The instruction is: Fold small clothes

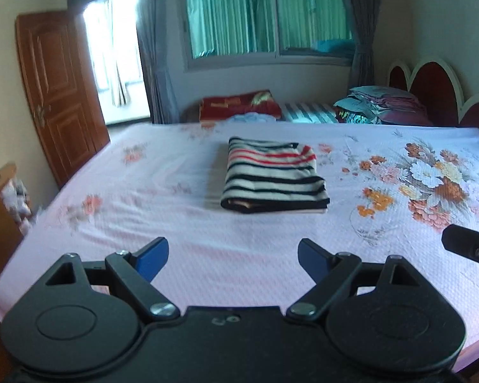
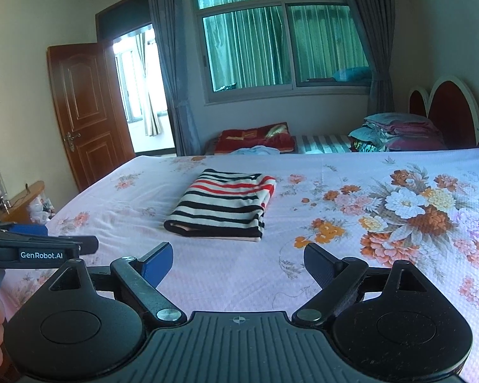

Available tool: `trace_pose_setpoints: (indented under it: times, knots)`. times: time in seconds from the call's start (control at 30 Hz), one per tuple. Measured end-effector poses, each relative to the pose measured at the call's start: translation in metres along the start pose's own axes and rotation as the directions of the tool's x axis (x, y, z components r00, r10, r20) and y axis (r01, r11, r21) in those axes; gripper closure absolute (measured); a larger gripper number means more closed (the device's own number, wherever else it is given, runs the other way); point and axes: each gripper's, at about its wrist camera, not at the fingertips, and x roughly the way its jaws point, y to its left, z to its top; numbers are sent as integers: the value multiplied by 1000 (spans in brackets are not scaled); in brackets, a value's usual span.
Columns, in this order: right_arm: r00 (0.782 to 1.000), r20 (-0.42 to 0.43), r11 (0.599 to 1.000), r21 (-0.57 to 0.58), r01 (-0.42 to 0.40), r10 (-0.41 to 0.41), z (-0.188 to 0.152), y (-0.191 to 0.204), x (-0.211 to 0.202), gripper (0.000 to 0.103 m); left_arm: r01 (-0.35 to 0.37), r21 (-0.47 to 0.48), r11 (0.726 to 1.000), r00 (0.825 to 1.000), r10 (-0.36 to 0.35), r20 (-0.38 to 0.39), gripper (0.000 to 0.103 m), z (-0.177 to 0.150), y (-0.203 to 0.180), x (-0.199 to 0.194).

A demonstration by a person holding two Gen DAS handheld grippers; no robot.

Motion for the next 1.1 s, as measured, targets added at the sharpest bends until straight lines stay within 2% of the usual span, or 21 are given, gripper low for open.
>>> trace_pose_setpoints:
  times: [0.1, 0.2, 0.43, 0.77, 1.1]
  knots:
    - [1000, 3, 1000, -2, -1, 1, 0, 0, 0, 15, -43, 50, 998, 999, 41, 35, 15, 2, -6, -5]
    - [1000, 6, 1000, 4, 0, 0, 1, 0, -1, 15, -43, 61, 997, 999, 41, 35, 15, 2, -7, -6]
    - [1000, 19, 1000, 19, 23, -23, 6, -1, 1, 15, 8, -3, 1000, 1000, -8, -14, 15, 7, -1, -5]
    - [999, 18, 998, 35, 49, -49, 10, -9, 7, 13, 23, -71, 997, 999, -25, -30, 15, 15, 5, -8]
    - [999, 10, 999, 38, 38, -38, 11, -13, 12, 10, 20, -109, 994, 999, -26, -46, 15, 17, 10, -4]
